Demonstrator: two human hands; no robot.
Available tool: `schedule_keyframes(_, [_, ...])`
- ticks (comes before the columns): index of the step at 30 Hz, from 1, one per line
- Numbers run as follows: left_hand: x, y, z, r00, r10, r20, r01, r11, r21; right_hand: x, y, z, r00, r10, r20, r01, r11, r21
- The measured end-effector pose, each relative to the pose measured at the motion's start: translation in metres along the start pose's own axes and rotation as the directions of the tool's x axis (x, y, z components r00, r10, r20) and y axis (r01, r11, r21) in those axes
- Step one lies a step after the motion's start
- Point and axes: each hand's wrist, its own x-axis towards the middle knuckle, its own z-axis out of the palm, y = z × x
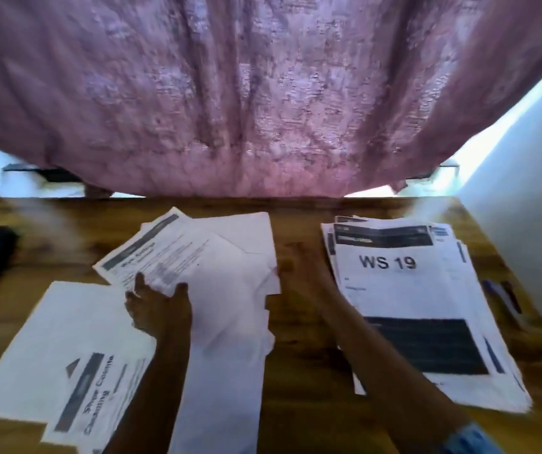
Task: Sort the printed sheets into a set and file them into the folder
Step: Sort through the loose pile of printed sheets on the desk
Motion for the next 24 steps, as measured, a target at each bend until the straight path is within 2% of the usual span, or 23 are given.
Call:
schedule_keyframes(2, [0.021, -0.014, -0.010, 0.989, -0.150, 0.005, 0.150, 0.987, 0.054, 0.019, -0.028, 0.034, 0.997, -0.058, 0.060, 0.063, 0.994, -0.092])
schedule_keyframes(4, [0.030, -0.016, -0.011, 0.980, -0.196, 0.027, 0.196, 0.981, -0.012, 0.034, -0.045, 0.050, 0.996, -0.042, 0.083, 0.062, 0.963, -0.263])
schedule_keyframes(5, [0.030, -0.012, -0.011, 0.981, -0.195, 0.021, 0.196, 0.979, -0.049, 0.041, -0.050, 0.055, 0.995, -0.010, 0.099, 0.038, 0.957, -0.287])
schedule_keyframes(7, [0.033, -0.007, -0.012, 0.983, -0.181, 0.043, 0.186, 0.969, -0.165, 0.049, -0.058, 0.058, 0.988, 0.040, 0.149, 0.005, 0.958, -0.287])
schedule_keyframes(9, [0.036, -0.005, -0.016, 0.970, -0.208, 0.128, 0.240, 0.910, -0.339, 0.051, -0.062, 0.054, 0.984, 0.035, 0.176, 0.003, 0.977, -0.213])
schedule_keyframes(12, [0.025, -0.001, -0.025, 0.983, -0.093, 0.158, 0.154, 0.888, -0.434, 0.045, -0.056, 0.032, 0.984, -0.012, 0.177, 0.000, 0.998, 0.067])
schedule_keyframes(14, [0.010, 0.014, -0.023, 0.985, 0.061, 0.160, 0.015, 0.899, -0.437, 0.034, -0.036, 0.005, 0.995, -0.001, 0.103, -0.025, 0.969, 0.247])
schedule_keyframes(16, [-0.014, 0.035, -0.012, 0.957, 0.190, 0.220, -0.064, 0.876, -0.478, 0.013, -0.009, -0.034, 0.998, 0.058, 0.007, -0.057, 0.936, 0.347])
schedule_keyframes(20, [-0.084, 0.083, 0.024, 0.875, 0.237, 0.422, 0.093, 0.774, -0.627, -0.050, 0.053, -0.121, 0.956, 0.262, -0.129, -0.202, 0.912, 0.358])
schedule_keyframes(24, [-0.143, 0.119, 0.064, 0.730, 0.330, 0.598, 0.226, 0.710, -0.667, -0.109, 0.095, -0.172, 0.885, 0.391, -0.254, -0.283, 0.883, 0.375])
